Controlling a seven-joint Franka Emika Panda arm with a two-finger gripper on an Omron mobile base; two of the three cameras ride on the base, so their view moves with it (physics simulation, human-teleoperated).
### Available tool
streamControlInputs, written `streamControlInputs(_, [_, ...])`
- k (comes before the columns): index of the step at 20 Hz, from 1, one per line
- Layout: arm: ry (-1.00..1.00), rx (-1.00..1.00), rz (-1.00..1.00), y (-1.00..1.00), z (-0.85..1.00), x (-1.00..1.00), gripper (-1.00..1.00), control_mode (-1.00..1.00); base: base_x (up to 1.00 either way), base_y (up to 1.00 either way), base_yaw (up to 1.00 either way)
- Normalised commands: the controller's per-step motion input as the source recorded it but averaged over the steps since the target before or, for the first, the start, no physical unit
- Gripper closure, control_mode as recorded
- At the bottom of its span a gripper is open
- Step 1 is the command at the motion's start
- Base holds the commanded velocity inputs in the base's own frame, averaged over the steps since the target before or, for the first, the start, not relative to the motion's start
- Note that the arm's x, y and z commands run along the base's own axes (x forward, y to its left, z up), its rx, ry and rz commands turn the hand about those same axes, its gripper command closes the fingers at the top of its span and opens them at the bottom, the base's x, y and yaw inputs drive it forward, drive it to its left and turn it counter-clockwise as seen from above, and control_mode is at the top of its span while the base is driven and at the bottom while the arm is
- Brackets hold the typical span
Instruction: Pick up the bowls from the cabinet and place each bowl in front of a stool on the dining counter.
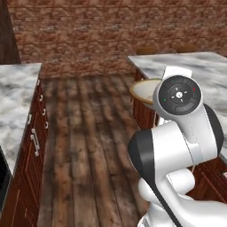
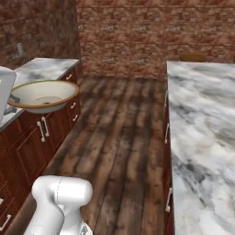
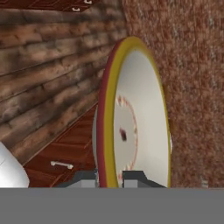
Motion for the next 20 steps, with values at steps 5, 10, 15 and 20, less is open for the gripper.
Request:
streamControlInputs(5, [0.00, 0.00, 0.00, 0.00, 0.00, 0.00, 1.00, 1.00, 1.00, 0.24, -0.02])
streamControlInputs(10, [0.00, 0.00, 0.00, 0.00, 0.00, 0.00, 1.00, 1.00, 1.00, 0.13, -0.06])
streamControlInputs(15, [0.00, 0.00, 0.00, 0.00, 0.00, 0.00, 1.00, 1.00, 1.00, 0.35, -0.13])
streamControlInputs(20, [0.00, 0.00, 0.00, 0.00, 0.00, 0.00, 1.00, 1.00, 1.00, 0.64, -0.18])
